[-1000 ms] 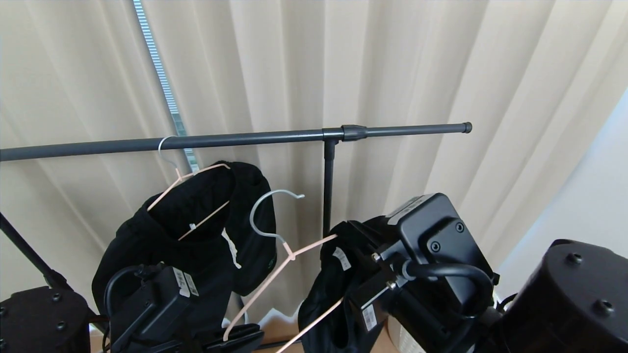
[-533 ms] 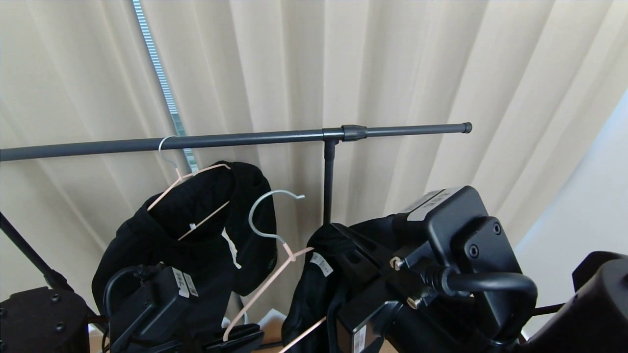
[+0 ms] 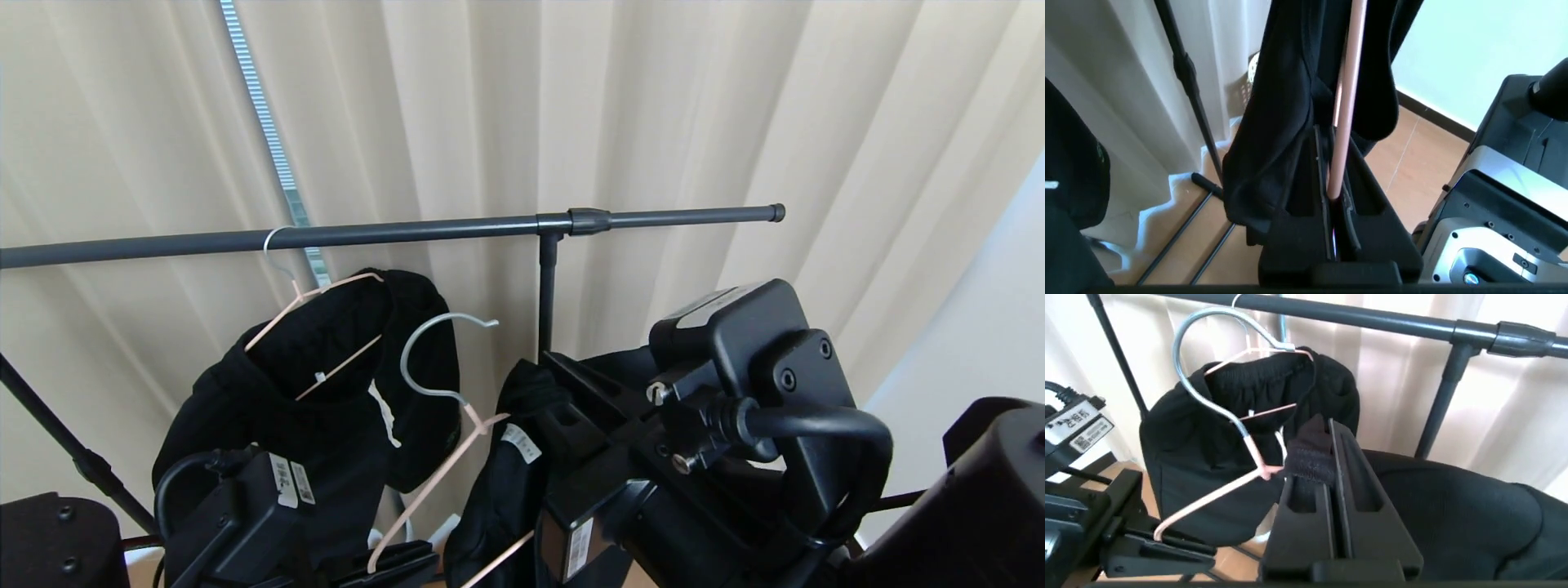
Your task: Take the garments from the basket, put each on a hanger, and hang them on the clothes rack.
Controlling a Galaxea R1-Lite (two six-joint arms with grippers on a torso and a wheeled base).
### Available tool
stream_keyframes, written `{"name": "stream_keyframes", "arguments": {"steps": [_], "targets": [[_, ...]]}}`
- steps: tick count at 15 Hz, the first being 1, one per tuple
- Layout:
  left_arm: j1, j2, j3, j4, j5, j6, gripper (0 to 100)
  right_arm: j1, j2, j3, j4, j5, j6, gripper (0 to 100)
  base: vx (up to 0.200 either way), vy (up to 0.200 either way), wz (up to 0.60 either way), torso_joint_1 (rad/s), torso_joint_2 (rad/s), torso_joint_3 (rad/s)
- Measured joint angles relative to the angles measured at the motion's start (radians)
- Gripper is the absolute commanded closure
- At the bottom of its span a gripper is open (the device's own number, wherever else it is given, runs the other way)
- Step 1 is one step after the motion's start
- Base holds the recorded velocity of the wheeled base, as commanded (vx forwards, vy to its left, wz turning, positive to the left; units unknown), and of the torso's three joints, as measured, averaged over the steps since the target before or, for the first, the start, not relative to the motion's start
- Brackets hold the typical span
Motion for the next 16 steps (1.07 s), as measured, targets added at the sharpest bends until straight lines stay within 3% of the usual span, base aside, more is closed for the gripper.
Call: {"name": "stream_keyframes", "arguments": {"steps": [6,16], "targets": [[-0.02,-0.008,0.009,-0.001,-0.001,0.002,100,-0.095,-0.023,-0.012,0.003,0.004,-0.016,0,0.0,0.0,0.0,0.0,0.0,0.0],[-0.014,-0.005,0.008,-0.029,-0.001,-0.003,100,-0.077,0.008,0.006,0.004,0.003,-0.017,0,0.0,0.0,0.0,0.0,0.0,0.0]]}}
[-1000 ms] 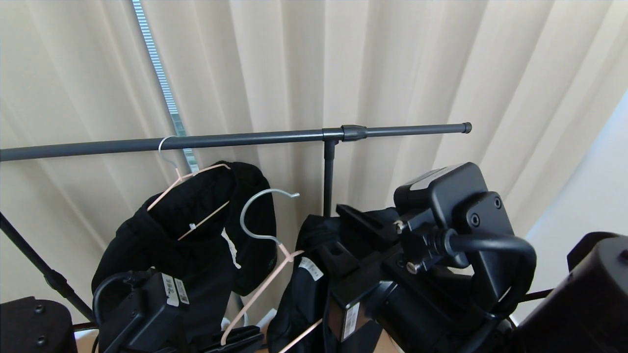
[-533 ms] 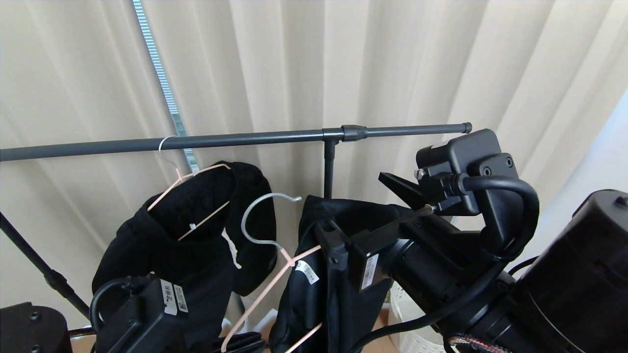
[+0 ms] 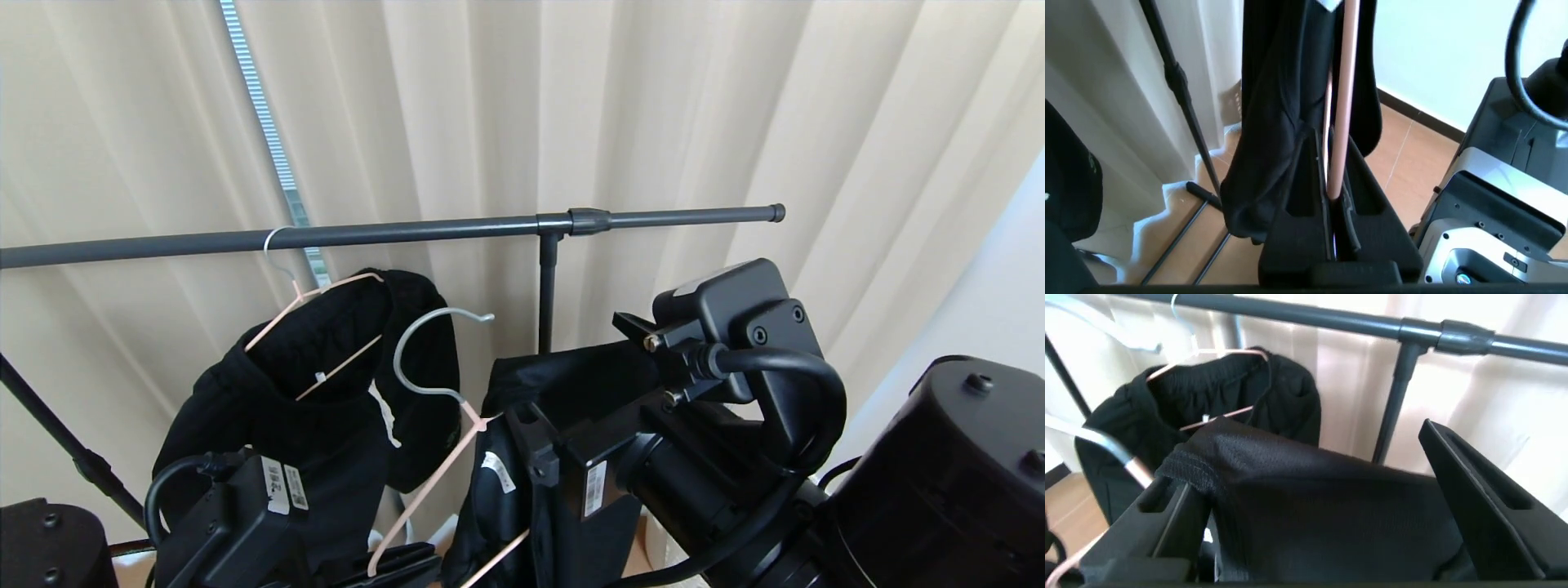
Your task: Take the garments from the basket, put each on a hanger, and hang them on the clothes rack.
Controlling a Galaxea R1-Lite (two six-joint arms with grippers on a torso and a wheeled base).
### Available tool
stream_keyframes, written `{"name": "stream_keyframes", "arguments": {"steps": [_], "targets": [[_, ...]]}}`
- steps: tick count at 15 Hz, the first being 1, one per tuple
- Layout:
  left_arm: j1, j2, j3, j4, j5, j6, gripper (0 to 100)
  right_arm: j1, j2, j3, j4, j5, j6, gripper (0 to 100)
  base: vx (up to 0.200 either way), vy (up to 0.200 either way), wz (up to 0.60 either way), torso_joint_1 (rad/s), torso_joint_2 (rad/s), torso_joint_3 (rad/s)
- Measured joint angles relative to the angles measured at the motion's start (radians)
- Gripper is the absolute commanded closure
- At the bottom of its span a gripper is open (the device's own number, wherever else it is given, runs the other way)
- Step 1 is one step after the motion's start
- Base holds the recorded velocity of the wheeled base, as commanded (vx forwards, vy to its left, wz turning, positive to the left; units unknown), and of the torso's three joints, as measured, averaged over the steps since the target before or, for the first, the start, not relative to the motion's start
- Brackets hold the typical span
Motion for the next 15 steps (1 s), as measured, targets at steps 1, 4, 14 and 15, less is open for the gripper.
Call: {"name": "stream_keyframes", "arguments": {"steps": [1,4,14,15], "targets": [[0.009,0.001,-0.001,0.0,0.0,0.0,100,0.004,-0.001,0.002,0.001,-0.001,-0.001,0,0.0,0.0,0.0,0.0,0.0,0.0],[0.035,0.002,-0.006,-0.001,0.0,-0.001,100,0.011,-0.003,0.004,0.001,-0.001,-0.002,0,0.0,0.0,0.0,0.0,0.0,0.0],[0.055,0.001,-0.004,-0.043,0.0,-0.004,100,0.039,-0.033,0.045,0.003,0.004,-0.05,0,0.0,0.0,0.0,0.0,0.0,0.0],[0.055,0.0,-0.003,-0.044,0.0,-0.004,100,0.039,-0.037,0.051,0.004,0.004,-0.053,0,0.0,0.0,0.0,0.0,0.0,0.0]]}}
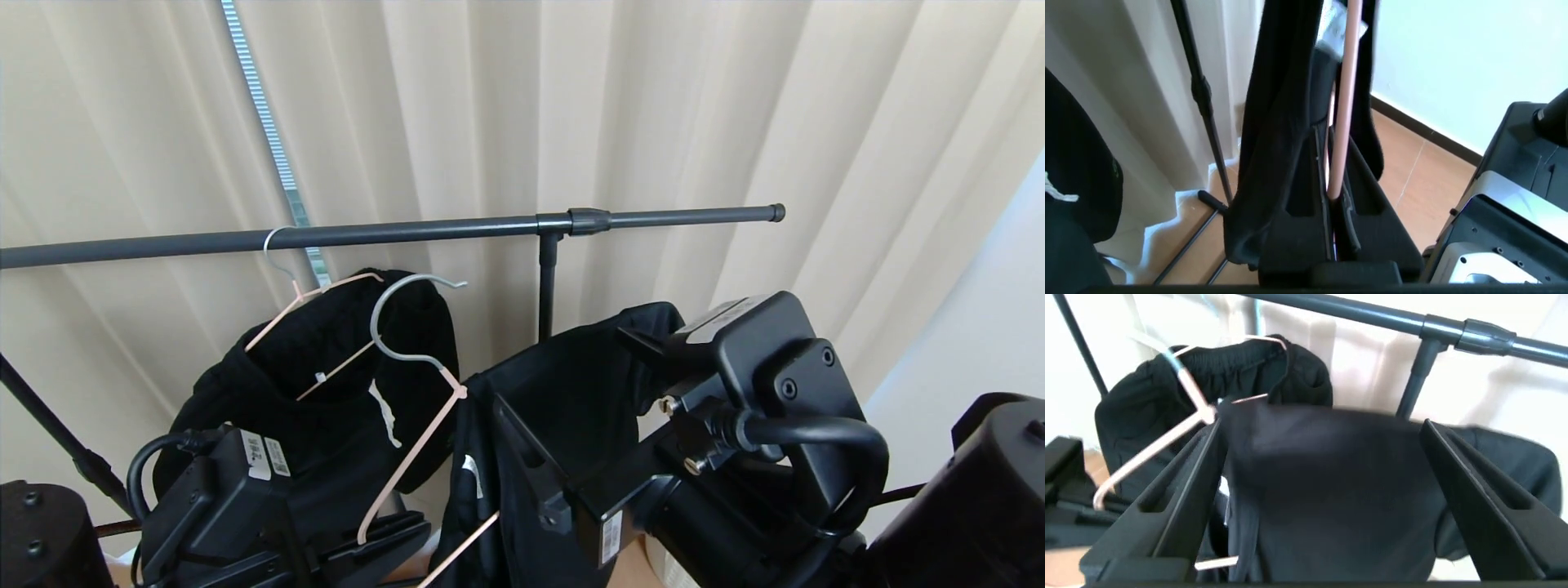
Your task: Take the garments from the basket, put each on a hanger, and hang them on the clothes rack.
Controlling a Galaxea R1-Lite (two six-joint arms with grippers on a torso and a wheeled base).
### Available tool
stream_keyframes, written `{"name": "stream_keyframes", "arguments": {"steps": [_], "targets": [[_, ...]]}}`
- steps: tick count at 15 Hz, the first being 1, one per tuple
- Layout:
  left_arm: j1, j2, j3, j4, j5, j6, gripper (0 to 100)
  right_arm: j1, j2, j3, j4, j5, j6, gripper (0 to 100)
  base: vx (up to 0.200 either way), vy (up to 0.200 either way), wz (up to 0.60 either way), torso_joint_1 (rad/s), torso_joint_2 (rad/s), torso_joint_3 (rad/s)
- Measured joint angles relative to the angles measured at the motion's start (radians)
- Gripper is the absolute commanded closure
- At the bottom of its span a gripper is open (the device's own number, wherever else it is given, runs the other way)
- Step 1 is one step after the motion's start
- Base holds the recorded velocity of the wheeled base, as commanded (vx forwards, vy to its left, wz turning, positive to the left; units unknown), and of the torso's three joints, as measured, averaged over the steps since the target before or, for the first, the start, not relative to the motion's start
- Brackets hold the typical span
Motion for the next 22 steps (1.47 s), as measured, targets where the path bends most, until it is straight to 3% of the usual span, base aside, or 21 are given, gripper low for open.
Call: {"name": "stream_keyframes", "arguments": {"steps": [2,6,8,11,15,19,21,22], "targets": [[0.0,-0.001,0.003,-0.001,-0.001,-0.001,100,0.0,-0.013,0.016,0.021,0.012,-0.014,0,0.0,0.0,0.0,0.0,0.0,0.0],[0.003,-0.002,0.01,-0.001,-0.005,0.001,100,-0.023,-0.084,0.048,0.171,0.125,-0.037,0,0.0,0.0,0.0,0.0,0.0,0.0],[0.036,-0.002,0.021,-0.001,-0.067,0.006,100,-0.057,-0.156,0.053,0.342,0.193,-0.073,0,0.0,0.0,0.0,0.0,0.0,0.0],[0.074,-0.002,0.048,0.0,-0.136,0.043,100,-0.181,-0.274,-0.007,0.705,0.393,-0.171,0,0.0,0.0,0.0,0.0,0.0,0.0],[0.076,0.0,0.081,0.0,-0.183,0.101,100,-0.354,-0.317,-0.328,1.227,0.657,-0.309,0,0.0,0.0,0.0,0.0,0.0,0.0],[0.064,-0.004,0.099,0.0,-0.214,0.127,100,-0.525,-0.189,-0.73,1.738,1.033,-0.597,0,0.0,0.0,0.0,0.0,0.0,0.0],[0.045,-0.012,0.106,0.0,-0.214,0.131,100,-0.598,-0.074,-0.858,1.893,1.246,-0.809,0,0.0,0.0,0.0,0.0,0.0,0.0],[0.036,-0.017,0.109,0.0,-0.215,0.131,100,-0.62,-0.026,-0.89,1.921,1.284,-0.852,0,0.0,0.0,0.0,0.0,0.0,0.0]]}}
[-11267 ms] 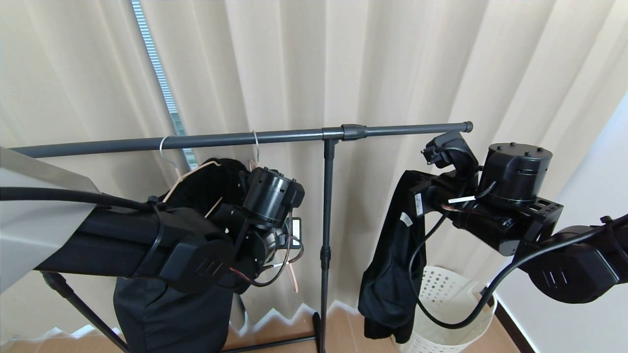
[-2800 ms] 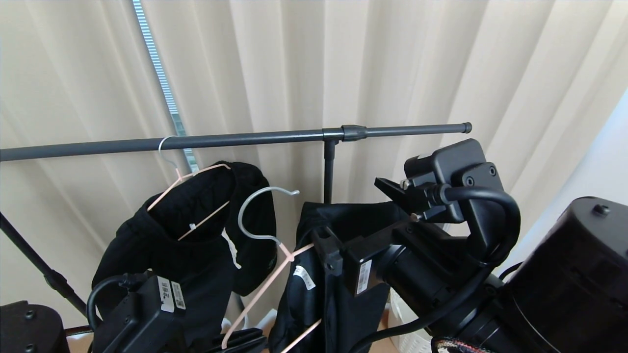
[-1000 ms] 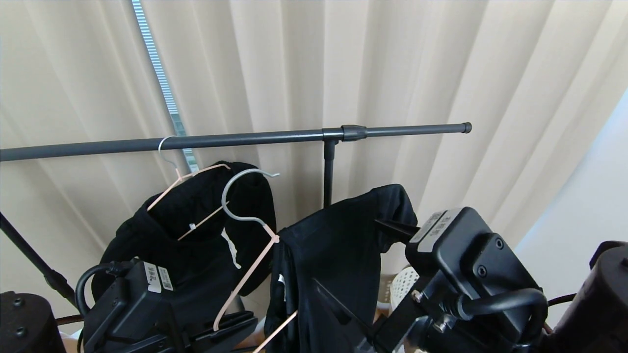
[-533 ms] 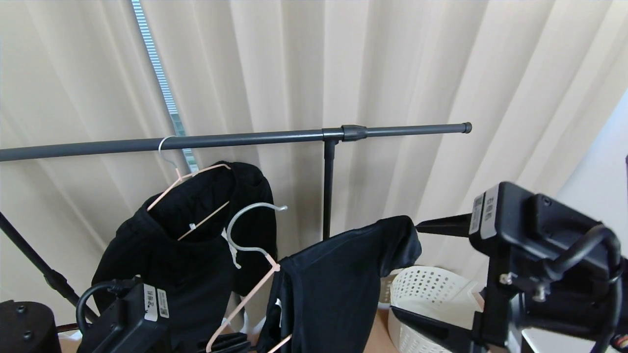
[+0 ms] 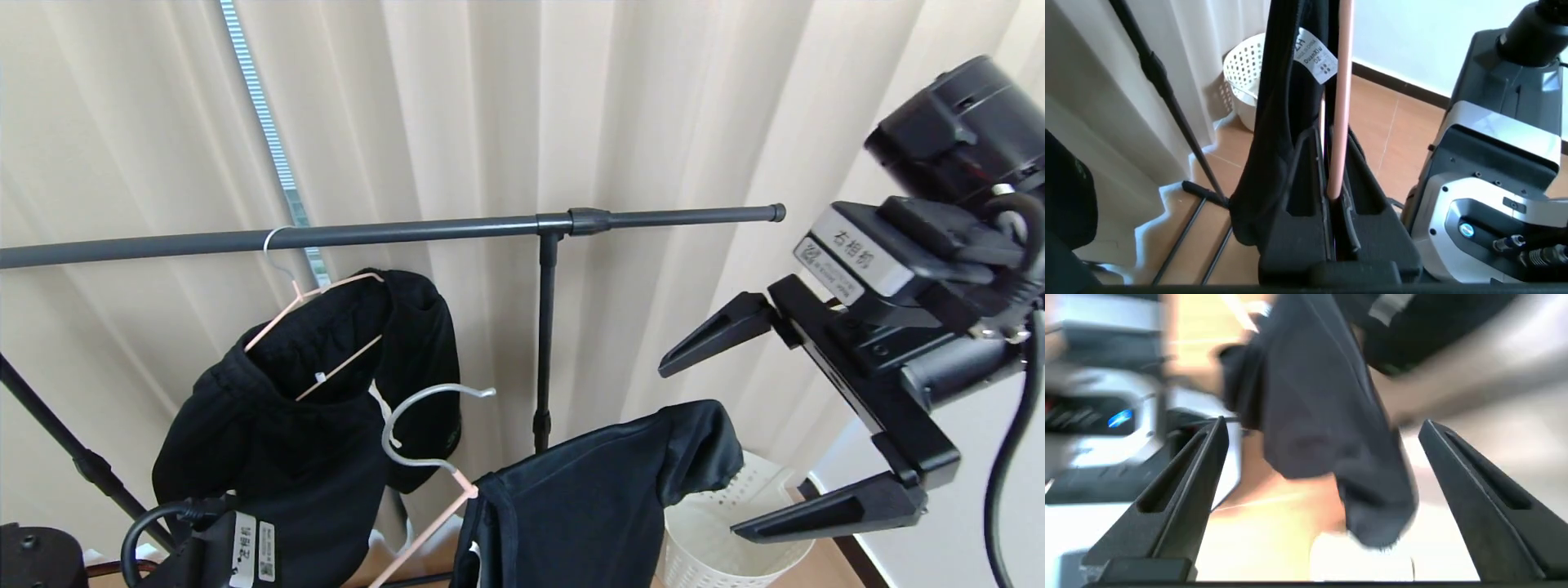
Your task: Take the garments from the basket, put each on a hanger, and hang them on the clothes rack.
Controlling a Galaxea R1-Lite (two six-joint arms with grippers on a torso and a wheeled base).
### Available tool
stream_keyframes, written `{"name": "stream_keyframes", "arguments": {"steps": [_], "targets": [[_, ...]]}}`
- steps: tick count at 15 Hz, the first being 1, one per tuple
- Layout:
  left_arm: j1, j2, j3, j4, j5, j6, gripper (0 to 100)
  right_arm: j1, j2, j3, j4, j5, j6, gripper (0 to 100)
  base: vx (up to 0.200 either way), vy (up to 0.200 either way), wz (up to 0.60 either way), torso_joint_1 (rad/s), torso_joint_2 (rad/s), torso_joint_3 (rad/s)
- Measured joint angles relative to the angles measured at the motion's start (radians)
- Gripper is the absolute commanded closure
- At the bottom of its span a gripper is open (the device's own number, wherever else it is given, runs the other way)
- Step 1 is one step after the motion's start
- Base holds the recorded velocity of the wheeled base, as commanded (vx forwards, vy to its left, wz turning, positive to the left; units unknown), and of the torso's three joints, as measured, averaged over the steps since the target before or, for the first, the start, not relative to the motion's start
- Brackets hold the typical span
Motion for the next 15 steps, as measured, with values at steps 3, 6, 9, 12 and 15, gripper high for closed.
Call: {"name": "stream_keyframes", "arguments": {"steps": [3,6,9,12,15], "targets": [[-0.019,-0.011,0.004,0.0,0.0,0.001,100,-0.013,0.094,-0.031,0.003,0.011,-0.017,0,0.0,0.0,0.0,0.0,0.0,0.0],[-0.034,-0.019,0.006,0.001,0.001,0.0,100,0.024,0.149,-0.036,-0.002,0.01,-0.011,0,0.0,0.0,0.0,0.0,0.0,0.0],[-0.038,-0.022,0.006,0.002,0.001,-0.002,100,0.064,0.19,-0.039,-0.006,-0.021,-0.004,0,0.0,0.0,0.0,0.0,0.0,0.0],[-0.038,-0.022,0.006,0.002,0.001,0.0,100,0.089,0.215,-0.045,-0.025,-0.051,0.002,0,0.0,0.0,0.0,0.0,0.0,0.0],[-0.045,-0.022,0.006,0.002,0.001,0.0,100,0.095,0.233,-0.055,-0.025,-0.056,0.005,0,0.0,0.0,0.0,0.0,0.0,0.0]]}}
